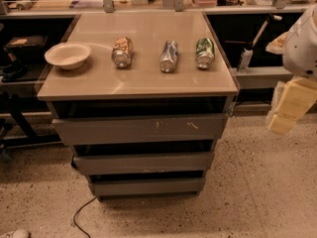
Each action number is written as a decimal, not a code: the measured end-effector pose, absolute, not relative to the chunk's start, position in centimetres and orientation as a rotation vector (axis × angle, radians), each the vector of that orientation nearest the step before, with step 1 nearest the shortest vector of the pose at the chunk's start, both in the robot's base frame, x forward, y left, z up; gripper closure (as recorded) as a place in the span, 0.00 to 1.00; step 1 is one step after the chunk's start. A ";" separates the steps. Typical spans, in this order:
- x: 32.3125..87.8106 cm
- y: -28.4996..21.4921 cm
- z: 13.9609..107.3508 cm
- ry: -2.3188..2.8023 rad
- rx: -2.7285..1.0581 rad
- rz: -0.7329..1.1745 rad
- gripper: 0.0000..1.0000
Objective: Open bottom drawer
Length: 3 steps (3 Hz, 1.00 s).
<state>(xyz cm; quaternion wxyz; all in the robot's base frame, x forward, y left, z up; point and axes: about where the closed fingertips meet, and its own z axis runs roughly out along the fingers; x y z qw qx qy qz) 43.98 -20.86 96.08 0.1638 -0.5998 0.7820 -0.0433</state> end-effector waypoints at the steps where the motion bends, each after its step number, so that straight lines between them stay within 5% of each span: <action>1: 43.4 -18.2 91.2 2.247 -1.664 -0.053 0.00; 3: 42.0 -13.0 75.9 2.324 -1.727 0.146 0.00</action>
Offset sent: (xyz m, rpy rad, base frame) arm -0.0322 0.0879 -0.2463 0.1200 0.2380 -0.0172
